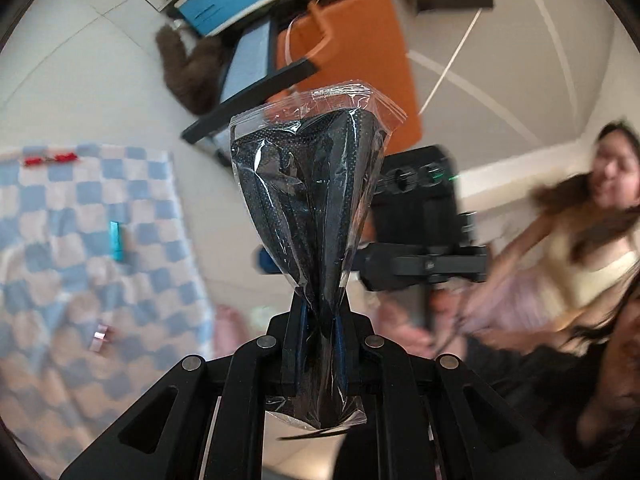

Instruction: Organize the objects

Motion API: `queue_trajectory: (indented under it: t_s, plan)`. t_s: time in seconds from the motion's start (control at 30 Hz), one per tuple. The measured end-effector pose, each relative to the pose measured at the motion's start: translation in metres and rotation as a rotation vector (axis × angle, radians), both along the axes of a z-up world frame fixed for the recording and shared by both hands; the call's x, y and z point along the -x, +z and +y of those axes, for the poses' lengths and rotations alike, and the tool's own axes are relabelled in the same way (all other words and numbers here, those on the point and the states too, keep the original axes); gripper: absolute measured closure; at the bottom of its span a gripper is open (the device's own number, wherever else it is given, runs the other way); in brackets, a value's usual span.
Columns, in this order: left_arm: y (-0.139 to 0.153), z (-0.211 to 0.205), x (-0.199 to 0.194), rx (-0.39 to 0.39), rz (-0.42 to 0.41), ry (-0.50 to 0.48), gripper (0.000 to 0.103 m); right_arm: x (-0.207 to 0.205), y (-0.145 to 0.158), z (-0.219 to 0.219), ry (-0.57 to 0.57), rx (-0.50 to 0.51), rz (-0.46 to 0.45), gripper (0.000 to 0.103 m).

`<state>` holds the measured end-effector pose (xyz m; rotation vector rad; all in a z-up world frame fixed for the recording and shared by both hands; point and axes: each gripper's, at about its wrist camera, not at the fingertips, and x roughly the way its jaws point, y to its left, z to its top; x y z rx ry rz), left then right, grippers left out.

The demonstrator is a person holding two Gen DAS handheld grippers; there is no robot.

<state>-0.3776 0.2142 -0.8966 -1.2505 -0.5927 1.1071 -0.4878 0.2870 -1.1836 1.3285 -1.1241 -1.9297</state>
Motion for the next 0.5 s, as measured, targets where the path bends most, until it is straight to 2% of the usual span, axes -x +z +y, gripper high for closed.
queue_trajectory:
  t_s: [0.07,0.1,0.13,0.2,0.23,0.3,0.33,0.37,0.4,0.43,0.5]
  plan:
    - [-0.008,-0.015,-0.004,-0.037,-0.035,0.032,0.094,-0.001,-0.002,-0.009,0.004,0.112,0.012,0.041]
    - [-0.009,-0.030,-0.006,-0.052,-0.056,0.048,0.094,-0.001,-0.005,-0.013,0.006,0.185,0.003,0.054]
    - [-0.010,-0.043,-0.004,-0.064,-0.064,0.065,0.094,-0.002,-0.008,-0.017,0.016,0.235,-0.007,0.062]
    - [-0.015,-0.055,-0.014,-0.078,-0.071,0.097,0.094,-0.001,-0.008,-0.031,0.054,0.273,-0.008,0.069]
    - [-0.009,-0.082,-0.016,-0.075,-0.067,0.108,0.094,-0.001,-0.007,-0.036,0.076,0.275,-0.003,0.074]
    - [-0.014,-0.108,-0.025,-0.048,-0.067,0.151,0.085,0.000,-0.005,-0.050,0.112,0.285,0.005,0.084]
    - [0.001,-0.141,-0.035,-0.024,-0.073,0.180,0.067,0.001,-0.003,-0.056,0.122,0.288,0.009,0.086]
    - [0.013,-0.161,-0.040,0.027,-0.082,0.224,0.041,0.002,-0.002,-0.061,0.123,0.279,0.017,0.086]
    - [0.012,-0.181,-0.041,0.095,-0.093,0.283,0.029,0.003,0.001,-0.065,0.121,0.271,0.028,0.087]
    - [0.011,-0.199,-0.041,0.142,-0.105,0.339,0.018,0.005,0.004,-0.067,0.109,0.261,0.042,0.087]
    - [-0.003,-0.240,-0.043,0.237,-0.104,0.482,0.018,0.011,0.006,-0.068,0.053,0.216,0.055,0.087]
